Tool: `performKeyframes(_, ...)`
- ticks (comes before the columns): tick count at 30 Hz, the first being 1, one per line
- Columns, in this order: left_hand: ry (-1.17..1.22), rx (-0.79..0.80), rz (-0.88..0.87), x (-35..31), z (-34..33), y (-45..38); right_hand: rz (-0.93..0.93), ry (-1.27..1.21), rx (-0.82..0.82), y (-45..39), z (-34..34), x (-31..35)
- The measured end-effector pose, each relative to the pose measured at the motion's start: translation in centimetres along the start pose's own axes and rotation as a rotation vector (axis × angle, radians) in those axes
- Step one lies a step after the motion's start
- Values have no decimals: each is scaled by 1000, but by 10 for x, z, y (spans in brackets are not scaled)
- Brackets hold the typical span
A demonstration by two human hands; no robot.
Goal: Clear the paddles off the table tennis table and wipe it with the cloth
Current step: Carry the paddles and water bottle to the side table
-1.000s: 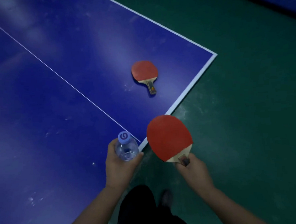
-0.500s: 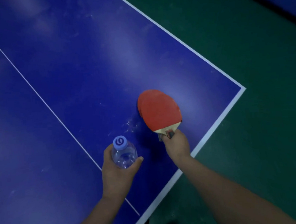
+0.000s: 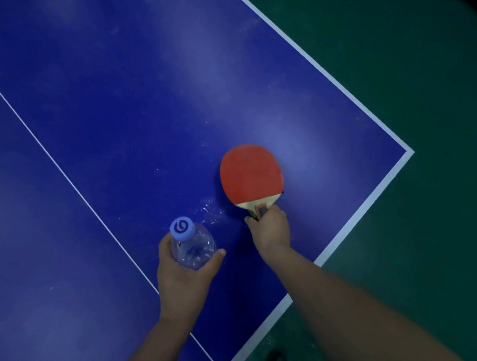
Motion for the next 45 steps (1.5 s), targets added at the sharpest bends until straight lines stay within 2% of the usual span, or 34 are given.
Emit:
performKeyframes(3, 5, 19, -4, -1, -3, -2, -18, 0, 64, -4, 2, 4)
performKeyframes(9, -2, 97, -47, -6, -20, 5, 9, -25, 52, 5, 28, -21)
performKeyframes(15, -72, 281, -95, -12, -51, 40, -72, -145, 31, 57, 57, -118)
performKeyframes(21, -130, 612, -164, -19, -107, 117, -266, -216, -93, 132, 95, -251)
performKeyframes(28, -271, 975, -296, -6, -195, 269, -499, -398, -305, 250, 131, -431)
performKeyframes(35, -415, 1268, -450, 29, -264, 494, -736, -686, -521, 404, 135, -613)
performKeyframes(39, -470, 1449, -461, 67, -286, 627, -909, -771, -640, 497, 135, -708)
performKeyframes(45, -538, 1641, -482, 105, -325, 769, -1139, -864, -758, 595, 140, -813)
Point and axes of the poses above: each hand's wrist, its own y-axis away from the middle knuckle, its own z-axis out of the back of the hand, x = y × z, the point moved 4 cm from there along -y, towards the middle knuckle, and after that the axes turned 2 degrees about -x, right-handed, at the moved point
